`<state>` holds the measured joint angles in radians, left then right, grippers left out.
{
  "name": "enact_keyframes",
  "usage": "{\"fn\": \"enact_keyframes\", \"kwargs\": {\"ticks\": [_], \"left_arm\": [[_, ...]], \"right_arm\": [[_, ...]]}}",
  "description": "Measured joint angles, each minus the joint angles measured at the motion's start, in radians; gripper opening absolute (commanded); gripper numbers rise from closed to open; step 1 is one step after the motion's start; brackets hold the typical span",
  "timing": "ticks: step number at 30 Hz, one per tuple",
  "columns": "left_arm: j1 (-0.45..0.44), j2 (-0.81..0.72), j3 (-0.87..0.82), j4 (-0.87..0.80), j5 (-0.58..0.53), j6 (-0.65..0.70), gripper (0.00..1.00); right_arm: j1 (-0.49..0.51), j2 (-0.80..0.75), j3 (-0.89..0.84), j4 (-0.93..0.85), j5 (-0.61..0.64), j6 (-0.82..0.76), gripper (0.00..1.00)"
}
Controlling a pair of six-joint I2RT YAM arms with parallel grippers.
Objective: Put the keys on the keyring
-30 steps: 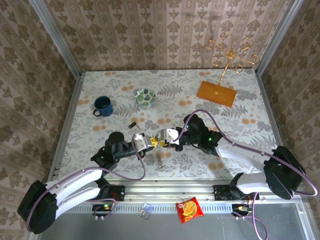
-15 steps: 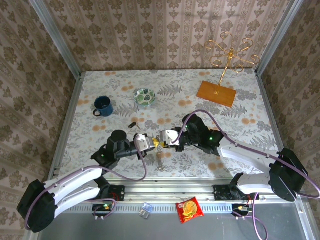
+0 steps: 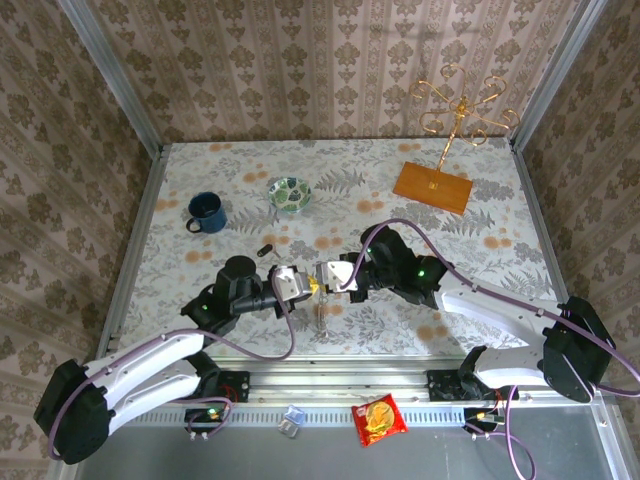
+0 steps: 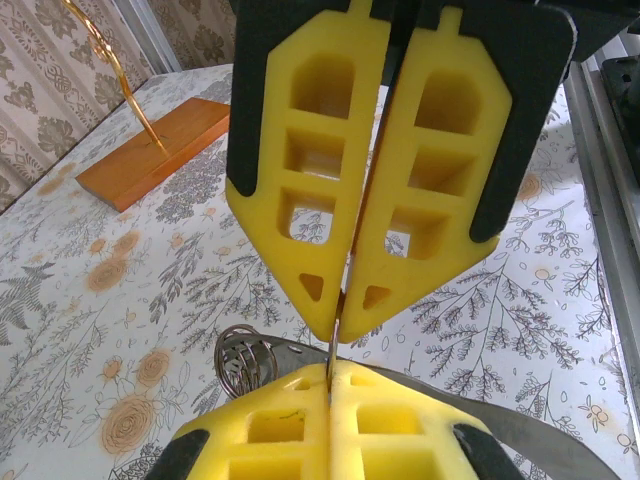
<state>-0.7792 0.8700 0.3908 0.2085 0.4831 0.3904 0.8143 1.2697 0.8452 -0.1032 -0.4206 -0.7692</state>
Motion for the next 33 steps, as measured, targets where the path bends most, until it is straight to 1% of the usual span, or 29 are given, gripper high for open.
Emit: {"fn": "enact_keyframes", "kwargs": {"ticks": [2,4,8,9,11,14,20,28,30,33], "left_arm": [[0.0,0.002,0.006,-0.005,0.0,0.0,0.0],[0.0,0.002,0.009,-0.011,0.0,0.0,0.0],[0.0,0.001,0.011,-0.024,0.003,0.005,0.0],[0.0,0.0,0.011,-0.024,0.003,0.006,0.03],[0.0,0.0,0.011,-0.024,0.003,0.007,0.13],[0.0,-0.005,0.01,-0.011,-0.001,0.003,0.18],[0.002,-0.013,-0.015,0.055,0.0,-0.015,0.2],[0.008,-0.012,-0.021,0.077,0.018,-0.032,0.24],[0.008,-0.01,-0.023,0.077,0.019,-0.032,0.23],[0.008,-0.003,-0.023,0.077,0.02,-0.035,0.18]], "right_arm": [[0.0,0.002,0.009,-0.014,0.005,-0.013,0.03],[0.002,0.002,0.013,-0.023,0.011,-0.019,0.0],[0.005,0.002,0.016,-0.037,0.022,-0.025,0.0],[0.005,0.002,0.016,-0.037,0.021,-0.024,0.0],[0.003,0.002,0.015,-0.035,0.019,-0.019,0.0],[-0.01,0.0,0.001,-0.01,-0.006,0.003,0.0],[-0.048,-0.005,-0.048,0.058,-0.066,0.06,0.0],[-0.053,-0.007,-0.057,0.115,-0.118,0.101,0.0],[-0.053,-0.007,-0.057,0.122,-0.129,0.11,0.0],[-0.053,-0.007,-0.057,0.128,-0.143,0.119,0.0]]}}
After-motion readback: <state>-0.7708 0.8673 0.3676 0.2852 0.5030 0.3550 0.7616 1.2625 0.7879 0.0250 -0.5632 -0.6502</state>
